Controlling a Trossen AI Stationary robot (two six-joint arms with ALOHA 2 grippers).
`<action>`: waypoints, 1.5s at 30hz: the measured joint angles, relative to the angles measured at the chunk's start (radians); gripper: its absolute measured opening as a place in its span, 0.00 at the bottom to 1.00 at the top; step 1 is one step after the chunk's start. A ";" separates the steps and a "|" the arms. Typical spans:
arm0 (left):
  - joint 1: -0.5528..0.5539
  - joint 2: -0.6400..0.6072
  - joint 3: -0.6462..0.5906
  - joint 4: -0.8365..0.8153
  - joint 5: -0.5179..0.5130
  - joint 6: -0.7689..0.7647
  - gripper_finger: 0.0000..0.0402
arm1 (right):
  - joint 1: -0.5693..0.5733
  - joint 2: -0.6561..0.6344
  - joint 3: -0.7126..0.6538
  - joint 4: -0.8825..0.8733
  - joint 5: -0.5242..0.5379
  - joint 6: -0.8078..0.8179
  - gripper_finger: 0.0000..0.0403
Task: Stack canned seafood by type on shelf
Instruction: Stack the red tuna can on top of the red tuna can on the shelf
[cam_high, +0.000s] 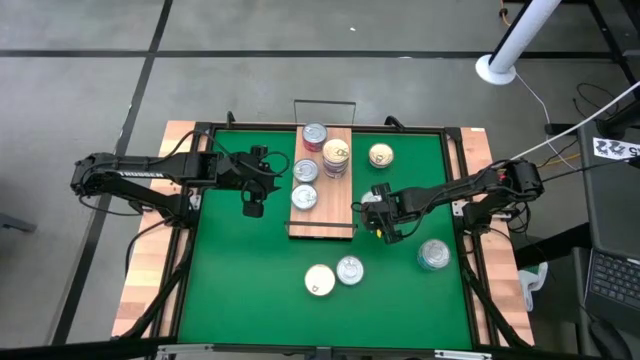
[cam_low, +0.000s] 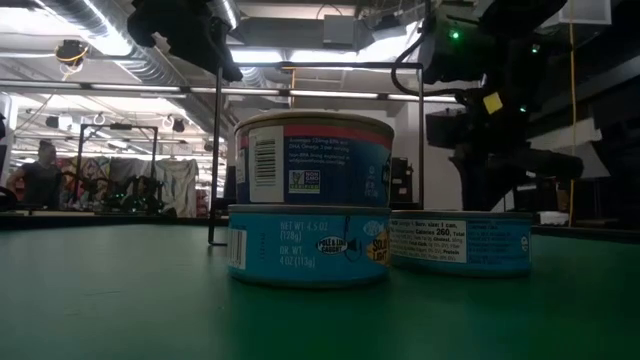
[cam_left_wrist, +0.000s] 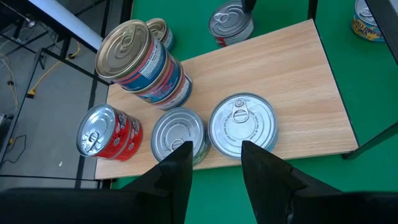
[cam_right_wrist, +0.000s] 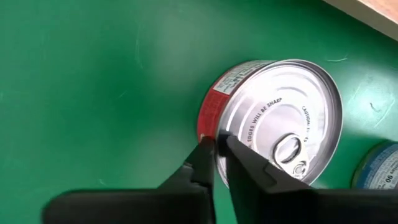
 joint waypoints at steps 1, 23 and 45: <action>0.000 0.000 0.000 0.000 0.000 0.000 0.33 | 0.000 0.000 0.000 0.000 0.001 0.000 0.04; 0.000 0.000 0.000 0.000 0.000 0.000 0.33 | 0.000 0.002 0.027 -0.015 0.015 -0.008 0.00; 0.000 0.000 -0.001 0.000 0.000 0.000 0.33 | 0.000 0.001 0.179 -0.214 0.077 -0.015 0.00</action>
